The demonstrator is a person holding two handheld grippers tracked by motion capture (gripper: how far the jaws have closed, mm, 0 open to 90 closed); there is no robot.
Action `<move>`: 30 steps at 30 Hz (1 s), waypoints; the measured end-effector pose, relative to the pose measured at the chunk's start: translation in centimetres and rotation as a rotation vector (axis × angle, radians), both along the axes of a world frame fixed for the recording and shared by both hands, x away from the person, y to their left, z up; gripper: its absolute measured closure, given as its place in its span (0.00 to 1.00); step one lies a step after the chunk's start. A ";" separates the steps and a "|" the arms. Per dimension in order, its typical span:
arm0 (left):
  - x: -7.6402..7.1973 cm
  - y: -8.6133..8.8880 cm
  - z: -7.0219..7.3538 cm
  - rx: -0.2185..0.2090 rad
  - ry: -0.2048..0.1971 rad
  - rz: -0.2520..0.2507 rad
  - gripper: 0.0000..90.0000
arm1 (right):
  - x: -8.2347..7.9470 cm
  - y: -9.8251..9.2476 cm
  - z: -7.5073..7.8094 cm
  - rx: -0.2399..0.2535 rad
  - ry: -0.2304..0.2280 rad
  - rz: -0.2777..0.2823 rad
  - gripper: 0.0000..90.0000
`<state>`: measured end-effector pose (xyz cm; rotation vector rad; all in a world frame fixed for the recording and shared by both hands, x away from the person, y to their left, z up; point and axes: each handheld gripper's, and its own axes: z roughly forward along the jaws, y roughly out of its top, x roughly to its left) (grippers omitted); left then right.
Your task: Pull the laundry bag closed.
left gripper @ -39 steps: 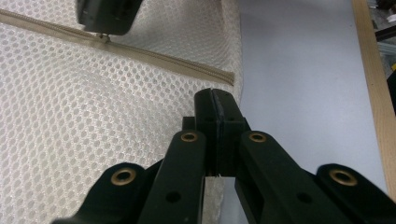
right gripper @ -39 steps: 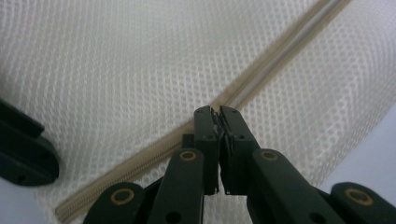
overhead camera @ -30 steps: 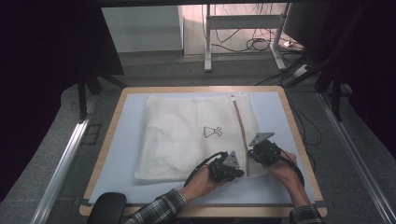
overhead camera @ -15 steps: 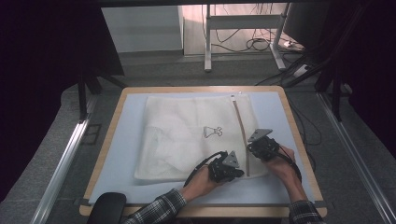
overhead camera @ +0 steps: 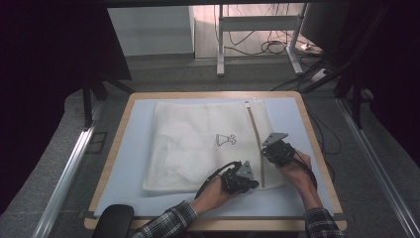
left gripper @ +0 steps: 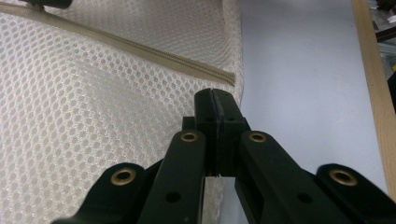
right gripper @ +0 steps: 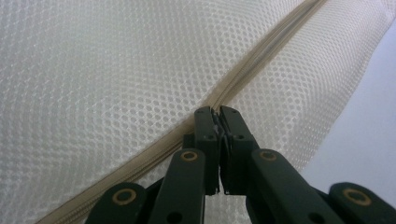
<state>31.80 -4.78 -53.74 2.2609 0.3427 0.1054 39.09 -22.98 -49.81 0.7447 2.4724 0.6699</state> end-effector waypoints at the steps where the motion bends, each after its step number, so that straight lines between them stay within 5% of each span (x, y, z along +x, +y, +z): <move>1: 0.0 0.0 0.0 0.002 -0.001 -0.001 1.00 | 0.2 0.0 0.1 0.004 -0.003 -0.002 0.96; 11: 0.1 0.1 0.0 0.015 -0.010 -0.010 1.00 | 1.1 0.3 0.2 0.016 -0.013 -0.019 0.96; 30: 0.0 0.0 0.0 -0.004 -0.001 -0.002 1.00 | 3.1 0.3 0.5 0.117 -0.009 -0.077 0.96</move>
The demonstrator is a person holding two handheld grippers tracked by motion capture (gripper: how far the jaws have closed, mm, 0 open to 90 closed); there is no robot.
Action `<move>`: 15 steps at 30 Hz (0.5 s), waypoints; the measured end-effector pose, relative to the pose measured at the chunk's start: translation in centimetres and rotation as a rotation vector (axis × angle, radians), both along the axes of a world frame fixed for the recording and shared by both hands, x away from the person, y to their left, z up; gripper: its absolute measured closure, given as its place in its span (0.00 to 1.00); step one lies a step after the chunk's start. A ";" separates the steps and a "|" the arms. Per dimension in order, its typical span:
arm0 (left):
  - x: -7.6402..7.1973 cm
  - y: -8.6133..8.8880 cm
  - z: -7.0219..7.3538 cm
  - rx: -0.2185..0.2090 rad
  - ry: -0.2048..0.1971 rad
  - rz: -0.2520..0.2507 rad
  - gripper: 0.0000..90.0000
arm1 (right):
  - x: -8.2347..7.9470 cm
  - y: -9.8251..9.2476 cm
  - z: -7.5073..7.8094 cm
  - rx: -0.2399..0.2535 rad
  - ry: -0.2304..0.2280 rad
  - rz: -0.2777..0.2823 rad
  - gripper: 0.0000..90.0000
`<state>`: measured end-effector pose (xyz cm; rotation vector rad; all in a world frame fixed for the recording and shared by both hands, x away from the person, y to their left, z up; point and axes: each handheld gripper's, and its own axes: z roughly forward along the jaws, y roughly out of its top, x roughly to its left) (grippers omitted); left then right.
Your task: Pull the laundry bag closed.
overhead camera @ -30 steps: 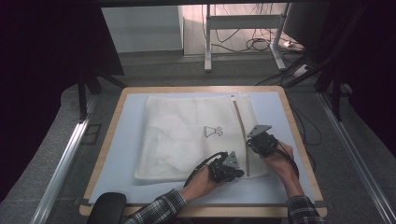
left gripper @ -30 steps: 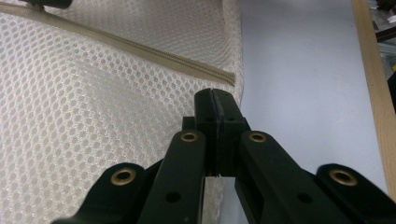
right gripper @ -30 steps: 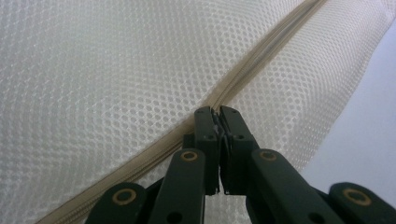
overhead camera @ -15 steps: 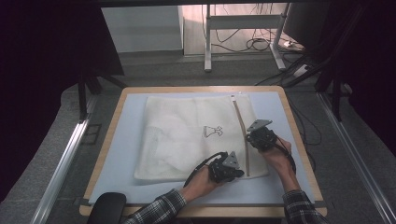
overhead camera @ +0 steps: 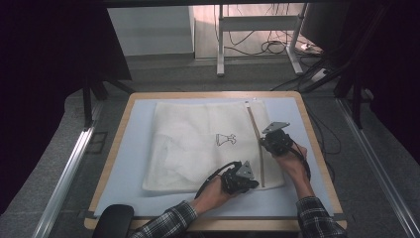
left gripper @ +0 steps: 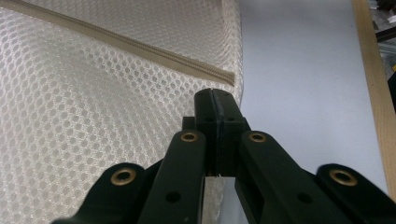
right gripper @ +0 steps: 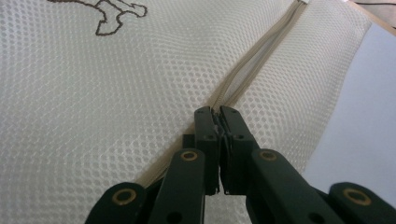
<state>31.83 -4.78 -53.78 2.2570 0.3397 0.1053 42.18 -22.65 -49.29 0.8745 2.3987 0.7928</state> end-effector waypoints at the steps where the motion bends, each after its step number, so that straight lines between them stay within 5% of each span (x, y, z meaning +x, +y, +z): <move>1: 0.0 0.0 0.0 -0.001 0.000 0.000 1.00 | 0.1 0.0 0.0 0.000 0.002 -0.001 0.96; 15: 0.0 0.0 0.0 0.004 -0.004 -0.001 1.00 | 1.4 0.4 -0.2 0.014 0.002 -0.024 0.96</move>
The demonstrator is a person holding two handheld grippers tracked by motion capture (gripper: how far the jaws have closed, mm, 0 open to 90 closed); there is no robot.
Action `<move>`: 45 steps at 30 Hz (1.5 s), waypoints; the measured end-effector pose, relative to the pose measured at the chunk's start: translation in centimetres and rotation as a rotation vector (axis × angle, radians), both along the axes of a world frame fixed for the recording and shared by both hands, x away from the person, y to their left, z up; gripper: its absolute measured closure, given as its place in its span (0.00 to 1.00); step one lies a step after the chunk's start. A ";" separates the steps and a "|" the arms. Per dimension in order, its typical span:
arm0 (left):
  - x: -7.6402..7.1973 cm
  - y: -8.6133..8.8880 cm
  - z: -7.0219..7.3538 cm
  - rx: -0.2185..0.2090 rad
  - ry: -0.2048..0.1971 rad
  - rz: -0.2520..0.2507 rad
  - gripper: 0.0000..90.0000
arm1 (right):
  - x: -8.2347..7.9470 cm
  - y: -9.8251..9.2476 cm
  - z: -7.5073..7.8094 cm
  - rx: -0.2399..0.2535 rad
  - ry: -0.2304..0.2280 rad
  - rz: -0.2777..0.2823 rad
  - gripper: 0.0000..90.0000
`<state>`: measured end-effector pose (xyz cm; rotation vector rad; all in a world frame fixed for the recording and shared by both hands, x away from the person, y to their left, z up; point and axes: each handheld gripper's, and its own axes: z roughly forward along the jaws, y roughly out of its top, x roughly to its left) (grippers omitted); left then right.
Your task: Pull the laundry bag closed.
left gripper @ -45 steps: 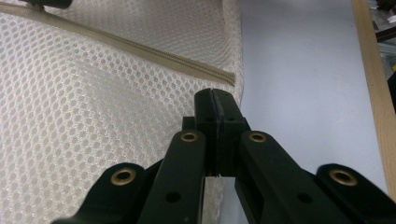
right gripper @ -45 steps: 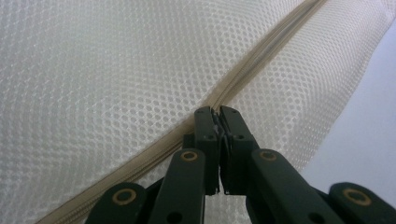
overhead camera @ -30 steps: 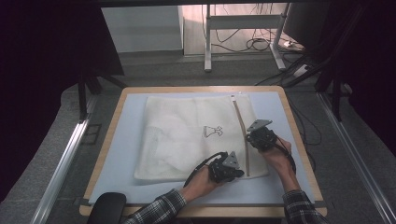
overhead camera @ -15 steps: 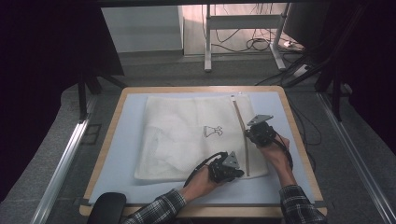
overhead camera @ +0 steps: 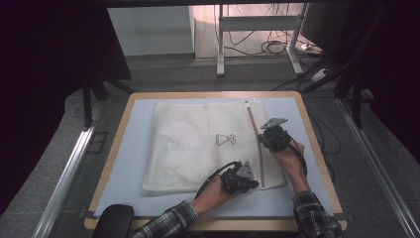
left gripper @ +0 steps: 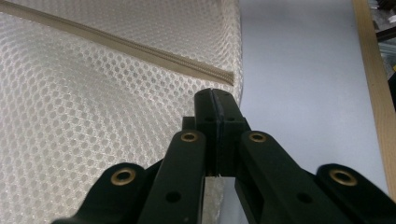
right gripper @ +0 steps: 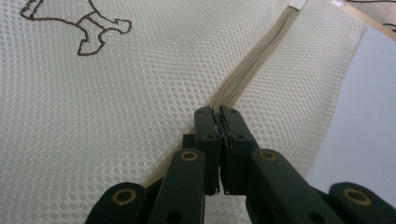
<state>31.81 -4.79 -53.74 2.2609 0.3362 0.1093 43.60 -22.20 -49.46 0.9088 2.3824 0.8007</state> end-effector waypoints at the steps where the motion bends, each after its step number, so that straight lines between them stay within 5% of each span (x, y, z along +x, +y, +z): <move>1: 0.0 0.0 0.0 0.000 0.000 0.000 1.00 | 0.1 0.0 -0.1 0.001 0.000 0.001 0.96; 45: 0.0 0.0 0.0 -0.004 0.009 0.002 1.00 | 5.0 1.1 -1.0 -0.034 -0.025 -0.033 0.96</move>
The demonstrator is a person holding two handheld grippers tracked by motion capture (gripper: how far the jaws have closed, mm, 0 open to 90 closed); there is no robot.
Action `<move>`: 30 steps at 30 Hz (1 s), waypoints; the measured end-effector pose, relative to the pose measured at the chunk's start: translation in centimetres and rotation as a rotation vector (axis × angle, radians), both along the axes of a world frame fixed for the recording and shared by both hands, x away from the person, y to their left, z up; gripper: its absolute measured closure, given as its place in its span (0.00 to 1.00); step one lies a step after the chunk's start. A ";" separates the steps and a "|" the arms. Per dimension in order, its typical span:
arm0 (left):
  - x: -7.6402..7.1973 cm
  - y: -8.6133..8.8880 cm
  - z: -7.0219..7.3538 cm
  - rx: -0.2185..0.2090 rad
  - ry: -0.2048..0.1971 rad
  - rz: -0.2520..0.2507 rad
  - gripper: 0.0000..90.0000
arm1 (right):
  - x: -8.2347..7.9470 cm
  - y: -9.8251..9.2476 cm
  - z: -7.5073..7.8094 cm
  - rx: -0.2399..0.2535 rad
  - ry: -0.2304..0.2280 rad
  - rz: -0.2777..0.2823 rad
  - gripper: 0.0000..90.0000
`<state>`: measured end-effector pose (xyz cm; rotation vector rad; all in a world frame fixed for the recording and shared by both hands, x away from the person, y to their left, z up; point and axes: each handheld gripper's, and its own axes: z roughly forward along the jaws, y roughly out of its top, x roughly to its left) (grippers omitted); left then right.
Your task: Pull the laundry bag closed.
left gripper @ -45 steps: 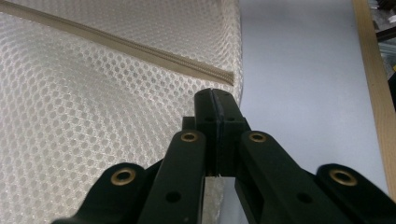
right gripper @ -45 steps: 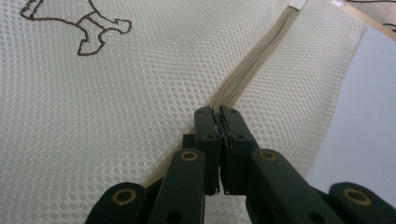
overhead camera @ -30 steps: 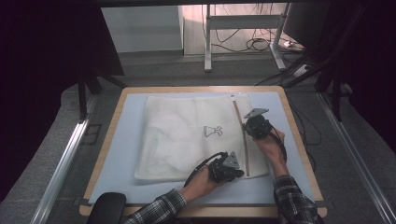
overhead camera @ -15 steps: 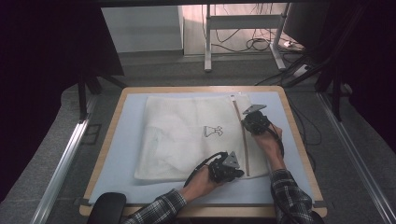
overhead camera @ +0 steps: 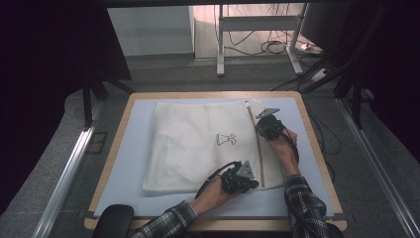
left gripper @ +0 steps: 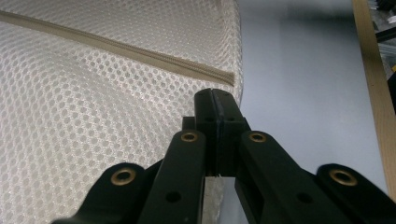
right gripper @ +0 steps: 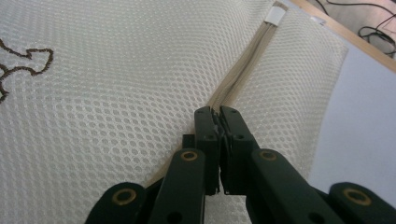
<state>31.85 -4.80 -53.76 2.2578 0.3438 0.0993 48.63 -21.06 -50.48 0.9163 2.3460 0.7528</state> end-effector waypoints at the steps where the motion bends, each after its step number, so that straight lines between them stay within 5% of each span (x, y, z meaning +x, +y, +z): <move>1: 0.0 0.0 0.0 0.001 0.000 0.001 1.00 | 0.1 0.0 -0.1 -0.004 -0.004 0.000 0.96; 30: 0.1 0.0 0.0 -0.004 0.017 0.001 1.00 | 3.7 0.6 -0.4 -0.008 -0.004 -0.014 0.96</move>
